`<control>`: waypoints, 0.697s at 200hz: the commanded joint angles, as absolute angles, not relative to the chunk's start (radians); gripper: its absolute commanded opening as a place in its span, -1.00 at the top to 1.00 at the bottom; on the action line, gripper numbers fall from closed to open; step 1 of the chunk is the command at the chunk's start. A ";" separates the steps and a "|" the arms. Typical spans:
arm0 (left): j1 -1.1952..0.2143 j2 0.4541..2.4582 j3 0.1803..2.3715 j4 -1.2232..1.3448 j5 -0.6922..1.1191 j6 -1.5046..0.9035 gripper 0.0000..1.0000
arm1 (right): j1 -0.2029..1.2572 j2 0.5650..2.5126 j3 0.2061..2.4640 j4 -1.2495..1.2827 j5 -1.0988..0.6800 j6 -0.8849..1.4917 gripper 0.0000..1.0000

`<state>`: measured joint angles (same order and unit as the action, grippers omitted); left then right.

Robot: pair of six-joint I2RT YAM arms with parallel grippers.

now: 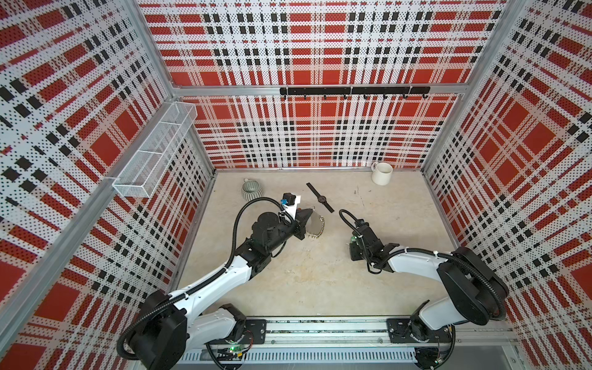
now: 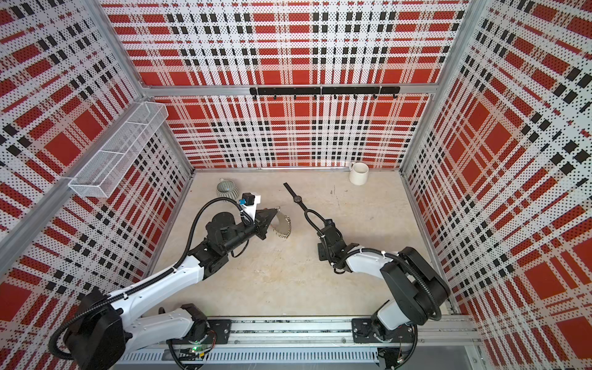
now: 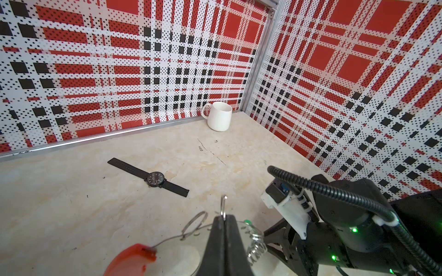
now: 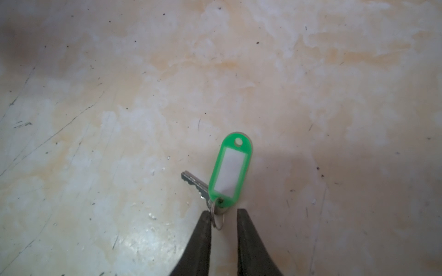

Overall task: Attach keys to a key ring
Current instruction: Pick up the key from the center of the table.

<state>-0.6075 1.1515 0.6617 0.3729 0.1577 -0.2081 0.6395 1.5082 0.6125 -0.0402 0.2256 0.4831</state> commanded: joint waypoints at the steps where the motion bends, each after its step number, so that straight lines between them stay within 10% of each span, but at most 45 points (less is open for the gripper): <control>1: -0.603 1.141 0.660 0.413 0.175 -0.199 1.00 | 0.649 1.521 0.638 -0.039 0.251 0.475 0.61; 50: -0.603 1.132 0.657 0.408 0.170 -0.196 1.00 | 0.649 1.525 0.649 -0.039 0.248 0.457 1.00; 139: -0.603 1.128 0.635 0.506 0.243 0.029 1.00 | 0.607 1.240 0.737 -0.147 0.113 0.305 1.00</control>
